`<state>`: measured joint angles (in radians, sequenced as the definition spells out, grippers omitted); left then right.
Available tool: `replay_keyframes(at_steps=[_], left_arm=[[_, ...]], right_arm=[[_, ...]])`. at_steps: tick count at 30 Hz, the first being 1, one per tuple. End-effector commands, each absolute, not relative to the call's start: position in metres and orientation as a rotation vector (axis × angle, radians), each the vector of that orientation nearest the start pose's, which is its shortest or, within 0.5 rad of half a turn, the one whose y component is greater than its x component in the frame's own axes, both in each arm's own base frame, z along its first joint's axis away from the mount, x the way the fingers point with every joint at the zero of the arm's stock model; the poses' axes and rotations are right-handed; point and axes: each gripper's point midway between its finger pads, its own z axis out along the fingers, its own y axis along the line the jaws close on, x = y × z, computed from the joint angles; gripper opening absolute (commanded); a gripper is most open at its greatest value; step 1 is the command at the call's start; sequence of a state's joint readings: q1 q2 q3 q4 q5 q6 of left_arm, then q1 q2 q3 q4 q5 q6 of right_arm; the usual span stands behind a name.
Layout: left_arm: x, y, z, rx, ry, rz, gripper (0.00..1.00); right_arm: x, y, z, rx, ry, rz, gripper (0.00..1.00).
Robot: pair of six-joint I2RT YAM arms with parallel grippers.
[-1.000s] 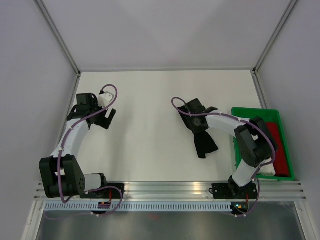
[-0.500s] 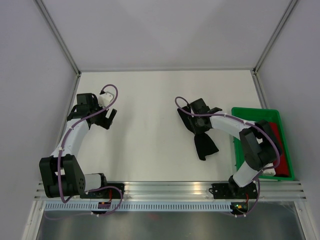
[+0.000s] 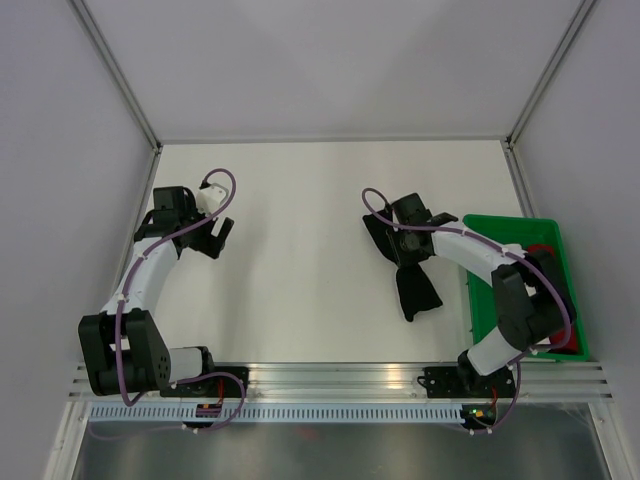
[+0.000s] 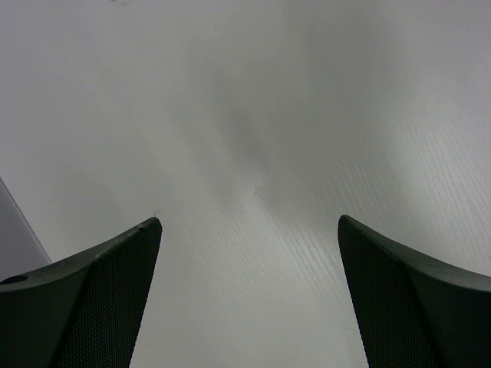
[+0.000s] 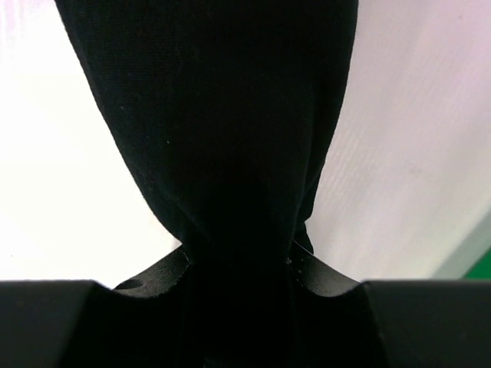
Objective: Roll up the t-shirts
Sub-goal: Place the rolled tshirt into the container
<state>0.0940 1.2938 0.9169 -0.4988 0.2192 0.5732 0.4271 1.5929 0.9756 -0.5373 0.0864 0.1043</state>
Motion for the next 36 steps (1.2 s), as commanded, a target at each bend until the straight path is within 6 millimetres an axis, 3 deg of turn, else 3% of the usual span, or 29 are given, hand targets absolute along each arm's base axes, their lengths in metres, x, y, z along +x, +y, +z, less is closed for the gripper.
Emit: replay_keyframes(at_steps=[1,8,16,22,26,32,36], left_arm=[[0.341,0.014,0.131,0.679,2.271,0.035,1.0],[0.342,0.014,0.13,0.681,2.272,0.027,1.0],[0.344,0.014,0.13,0.684,2.269,0.026,1.0],[0.345,0.015,0.131,0.683,2.267,0.024,1.0],[0.346,0.016,0.131,0.688,2.266,0.029,1.0],[0.355,0.01,0.133,0.679,2.264,-0.025,1.0],[0.362,0.004,0.14,0.676,2.24,-0.062,1.0]], right_arm=[[0.31,0.118,0.062,-0.378,2.627,0.024,0.0],[0.317,0.099,0.073,-0.316,2.612,-0.032,0.0],[0.323,0.093,0.089,-0.296,2.558,-0.036,0.0],[0.323,0.091,0.086,-0.289,2.568,-0.046,0.0],[0.331,0.084,0.102,-0.248,2.525,-0.084,0.0],[0.347,0.062,0.148,-0.171,2.401,-0.161,0.0],[0.343,0.03,0.169,-0.116,2.378,-0.288,0.0]])
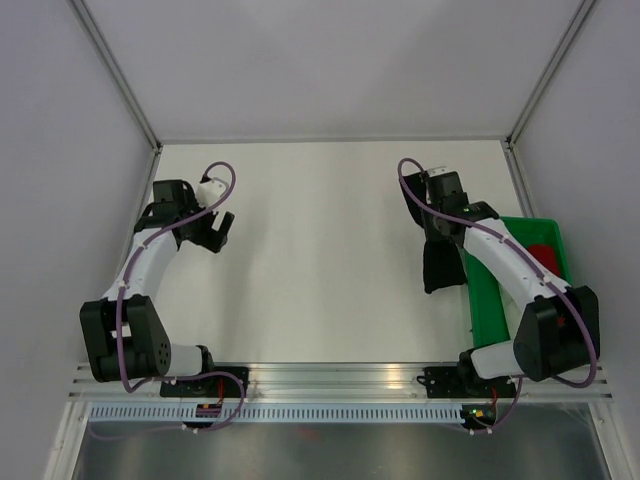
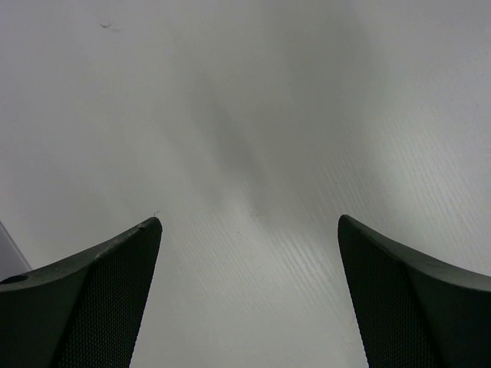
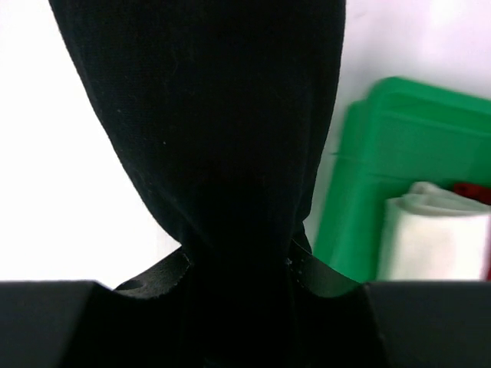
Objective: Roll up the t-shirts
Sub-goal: Place the rolled tshirt into the container
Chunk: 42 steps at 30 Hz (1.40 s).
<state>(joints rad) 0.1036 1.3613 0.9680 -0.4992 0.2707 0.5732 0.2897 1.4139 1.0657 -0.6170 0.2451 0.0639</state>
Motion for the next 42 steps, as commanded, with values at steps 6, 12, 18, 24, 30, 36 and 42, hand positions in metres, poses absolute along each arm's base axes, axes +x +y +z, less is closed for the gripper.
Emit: replay_keyframes(at_steps=[6,12,18,24,30,36,42], left_arm=[[0.369,-0.005,0.15,0.684,2.203,-0.108,1.0],[0.366,-0.007,0.145,0.702,2.205,-0.128,1.0],[0.365,-0.012,0.141,0.712,2.206,-0.162,1.0],[0.365,-0.011,0.136,0.72,2.222,-0.166,1.0],[0.366,-0.011,0.13,0.726,2.237,-0.176,1.0],[0.366,-0.009,0.126,0.731,2.251,-0.167,1.0],[0.367,-0.007,0.12,0.73,2.272,-0.17,1.0]], right_arm=[[0.325,-0.034,0.187,-0.024,2.333,-0.439,0.0],[0.291,-0.08,0.197,-0.029,2.29,-0.61,0.0],[0.261,-0.109,0.181,-0.103,2.369,-0.797,0.0],[0.249,-0.12,0.139,-0.131,2.45,-0.861,0.0],[0.248,-0.119,0.112,-0.175,2.54,-0.815,0.0],[0.262,-0.093,0.085,-0.286,2.676,-0.57,0.0],[0.274,-0.067,0.071,-0.184,2.808,-0.317,0.0]])
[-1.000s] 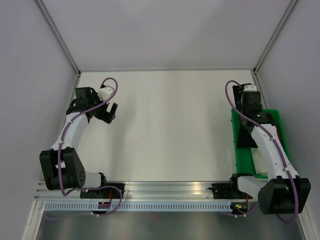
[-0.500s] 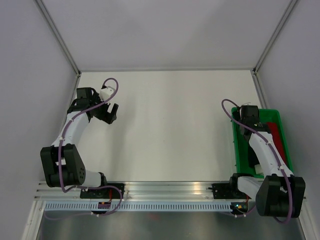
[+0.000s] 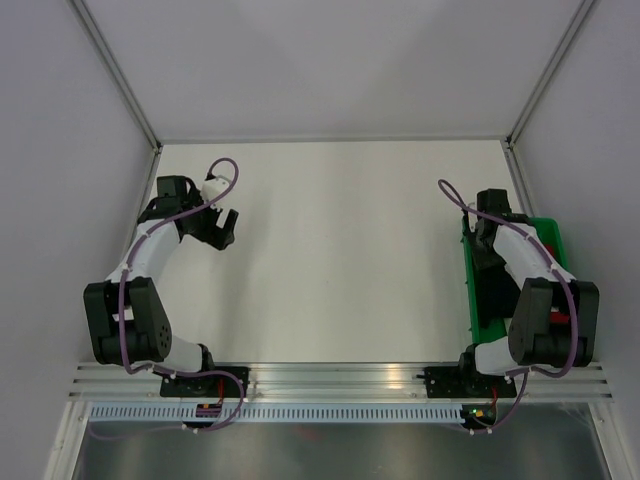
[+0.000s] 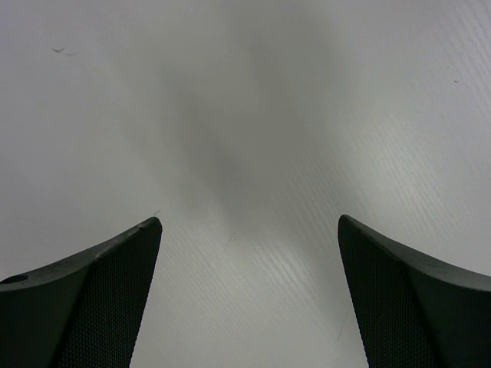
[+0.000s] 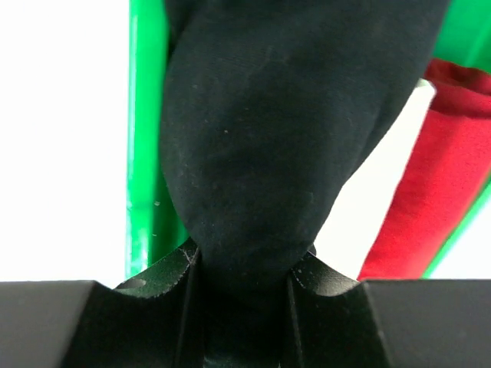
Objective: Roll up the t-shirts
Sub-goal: Place the rolled tshirt into the container
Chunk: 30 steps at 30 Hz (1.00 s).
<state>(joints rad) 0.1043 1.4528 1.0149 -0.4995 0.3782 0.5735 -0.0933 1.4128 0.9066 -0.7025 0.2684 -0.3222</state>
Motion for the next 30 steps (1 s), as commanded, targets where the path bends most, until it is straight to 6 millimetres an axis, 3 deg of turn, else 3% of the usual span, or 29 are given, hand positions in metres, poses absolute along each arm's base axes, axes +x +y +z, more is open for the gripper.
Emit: replay_keyframes(at_steps=[1,7,10,15,19,22,27,30], left_arm=[[0.367,-0.007,0.119,0.729,2.274,-0.171,1.0],[0.368,-0.006,0.117,0.727,2.28,-0.186,1.0],[0.367,-0.006,0.118,0.726,2.279,-0.191,1.0],[0.366,-0.005,0.118,0.726,2.283,-0.19,1.0],[0.367,-0.002,0.116,0.713,2.29,-0.195,1.0],[0.368,0.0,0.117,0.703,2.292,-0.2,1.0],[0.369,0.002,0.117,0.693,2.294,-0.212,1.0],[0.369,0.001,0.117,0.692,2.293,-0.224,1.0]], right_arm=[[0.273,-0.065,0.072,-0.162,2.824,-0.29,0.0],[0.264,-0.068,0.09,-0.088,2.832,-0.292,0.0],[0.258,-0.059,0.086,-0.066,2.903,-0.218,0.01],[0.257,-0.061,0.084,-0.081,2.943,-0.241,0.0],[0.241,-0.065,0.068,-0.114,2.995,-0.28,0.01],[0.24,-0.068,0.066,-0.109,3.008,-0.307,0.15],[0.239,-0.074,0.064,-0.083,3.017,-0.362,0.6],[0.246,-0.079,0.076,-0.068,2.952,-0.401,0.7]])
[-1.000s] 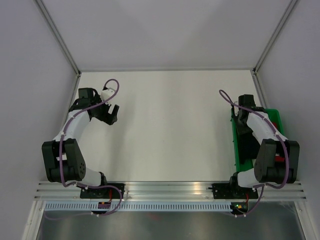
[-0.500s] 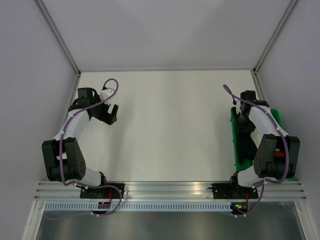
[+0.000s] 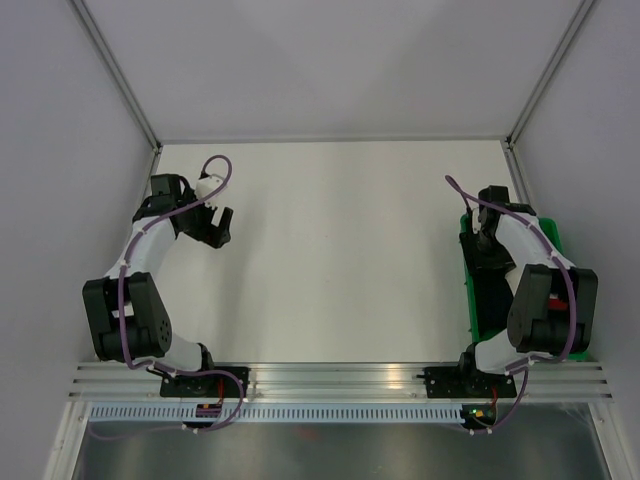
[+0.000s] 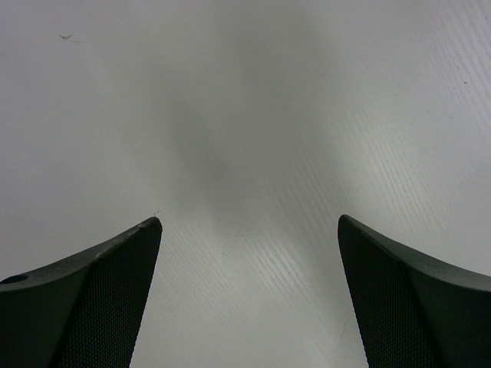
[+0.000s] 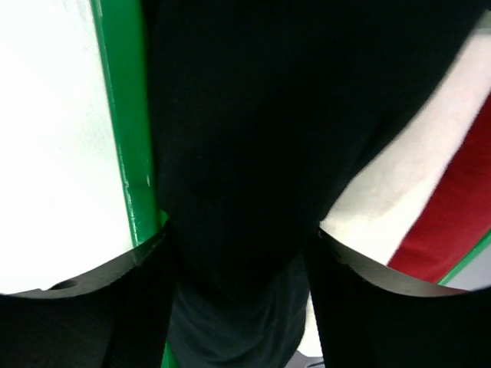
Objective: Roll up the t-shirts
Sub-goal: Place the rolled tshirt into the container
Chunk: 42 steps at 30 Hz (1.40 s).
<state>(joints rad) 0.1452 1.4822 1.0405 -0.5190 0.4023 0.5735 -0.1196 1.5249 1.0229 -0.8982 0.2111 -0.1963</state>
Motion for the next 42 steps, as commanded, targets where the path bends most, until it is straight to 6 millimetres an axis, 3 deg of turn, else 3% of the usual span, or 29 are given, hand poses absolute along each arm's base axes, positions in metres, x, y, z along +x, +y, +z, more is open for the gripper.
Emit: replay_keyframes(at_steps=[1,9,12,14,16,17,19,21,23,24,28,34,38,42], left_arm=[[0.369,0.001,0.117,0.69,2.293,-0.228,1.0],[0.367,0.001,0.122,0.688,2.287,-0.225,1.0],[0.366,-0.002,0.126,0.688,2.281,-0.236,1.0],[0.367,-0.002,0.129,0.682,2.277,-0.238,1.0],[0.367,-0.002,0.132,0.675,2.277,-0.237,1.0],[0.367,-0.002,0.133,0.672,2.277,-0.238,1.0],[0.365,-0.003,0.136,0.668,2.275,-0.239,1.0],[0.364,-0.002,0.138,0.666,2.271,-0.229,1.0],[0.364,0.0,0.138,0.661,2.278,-0.219,1.0],[0.363,0.002,0.138,0.66,2.284,-0.206,1.0],[0.363,0.006,0.138,0.651,2.301,-0.18,1.0],[0.365,0.009,0.138,0.645,2.319,-0.166,1.0],[0.366,0.013,0.134,0.641,2.34,-0.151,1.0],[0.366,0.013,0.131,0.639,2.349,-0.157,1.0]], right_arm=[[0.249,-0.079,0.082,-0.061,2.92,-0.401,0.7],[0.283,-0.082,0.134,0.076,2.675,-0.409,0.71],[0.298,-0.091,0.153,0.234,2.525,-0.453,0.7],[0.307,-0.096,0.153,0.37,2.445,-0.436,0.59],[0.33,-0.107,0.165,0.489,2.301,-0.423,0.39],[0.342,-0.111,0.17,0.518,2.234,-0.412,0.33],[0.354,-0.115,0.168,0.563,2.189,-0.395,0.2],[0.372,-0.117,0.163,0.572,2.151,-0.361,0.14],[0.384,-0.112,0.153,0.555,2.162,-0.3,0.02],[0.387,-0.11,0.136,0.555,2.206,-0.29,0.0],[0.378,-0.118,0.103,0.627,2.27,-0.357,0.0],[0.368,-0.114,0.075,0.714,2.264,-0.323,0.0],[0.371,-0.115,0.064,0.744,2.254,-0.294,0.0],[0.378,-0.114,0.071,0.672,2.238,-0.268,0.01]])
